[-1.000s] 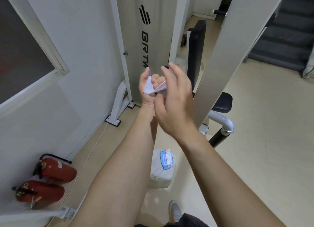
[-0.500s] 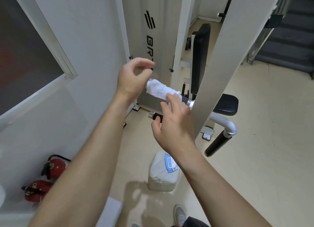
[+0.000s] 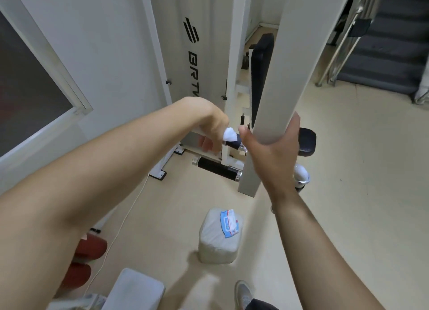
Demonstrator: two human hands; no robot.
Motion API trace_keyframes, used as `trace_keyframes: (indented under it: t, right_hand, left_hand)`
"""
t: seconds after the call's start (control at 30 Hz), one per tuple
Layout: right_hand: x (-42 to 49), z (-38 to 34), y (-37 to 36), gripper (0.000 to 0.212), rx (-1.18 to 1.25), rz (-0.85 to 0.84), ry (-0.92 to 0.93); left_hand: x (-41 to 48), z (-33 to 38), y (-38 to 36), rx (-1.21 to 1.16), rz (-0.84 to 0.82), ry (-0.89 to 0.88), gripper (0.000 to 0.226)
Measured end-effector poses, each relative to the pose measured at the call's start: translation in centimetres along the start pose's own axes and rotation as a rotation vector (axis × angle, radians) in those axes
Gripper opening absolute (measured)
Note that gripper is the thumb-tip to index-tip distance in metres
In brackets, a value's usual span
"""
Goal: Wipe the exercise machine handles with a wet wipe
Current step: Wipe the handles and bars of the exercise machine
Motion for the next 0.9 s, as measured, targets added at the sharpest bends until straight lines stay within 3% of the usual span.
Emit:
trace_keyframes:
  t: [0.07,0.13,0.3,0.37,0.43,0.57,0.63,0.7,0.77,0.8,0.87,0.9]
  right_hand:
    - [1.0,0.1,-0.1,0.051,0.012,-0.014,0.002]
    - [1.4,0.2,0.0,0.046,0.039,0.025,0.025]
    - [2.3,1.1,-0.1,0.046,0.052,0.059,0.049]
    - [2.4,1.0,-0.3,0.046,0.032,0.035,0.064]
    - [2.5,1.0,-0.7,0.046,0.023,0.045,0.078]
    - [2.4,1.5,-1.0,0.046,0.036,0.098,0.092]
    - [2.7,1.6,-0.9,0.046,0.028,0.106,0.105]
    - [3.5,1.6,-0.5,0.046,0.029,0.13,0.106]
    - [4.4,1.5,-0.3,0.046,0.039,0.137,0.106]
    - [4.7,1.4,-0.4,0.045,0.044,0.13,0.11]
    - [5.0,1.3,-0.7,0.044,0.053,0.125,0.12]
    - [5.2,1.3,-0.8,0.044,0.056,0.128,0.124]
  left_hand:
    - [-0.2,0.4,0.1,-0.049,0.002,-0.042,0.024]
    - [-0.3,0.8,0.6,0.09,0.106,-0.049,0.028]
    - [-0.8,1.5,0.3,0.556,0.763,-0.076,0.012]
    - [-1.5,1.5,0.5,0.642,0.869,-0.09,0.01]
    - [-0.4,1.1,1.1,0.534,0.649,-0.086,0.011]
    - [1.3,-0.4,0.7,-0.182,-0.104,-0.04,0.032]
    - [1.4,0.1,0.4,-0.244,-0.215,-0.028,0.035]
    - [1.9,0.7,1.2,-0.005,0.047,-0.046,0.031]
    - [1.5,1.8,2.2,0.296,0.51,-0.048,0.021]
    - [1.2,2.1,2.1,0.401,0.649,-0.021,0.021]
    - [1.3,2.2,2.0,0.512,0.72,-0.007,0.019]
    - [1.9,1.9,2.4,0.509,0.669,-0.014,0.015]
Point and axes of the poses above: each hand's wrist, its own x-axis towards the middle knuckle, its own y-axis out of the back of the hand, z = x × y, the point moved 7 cm from there along x, towards the middle knuckle, and after that the axes turned 10 degrees about -y, right-handed, at the moved point
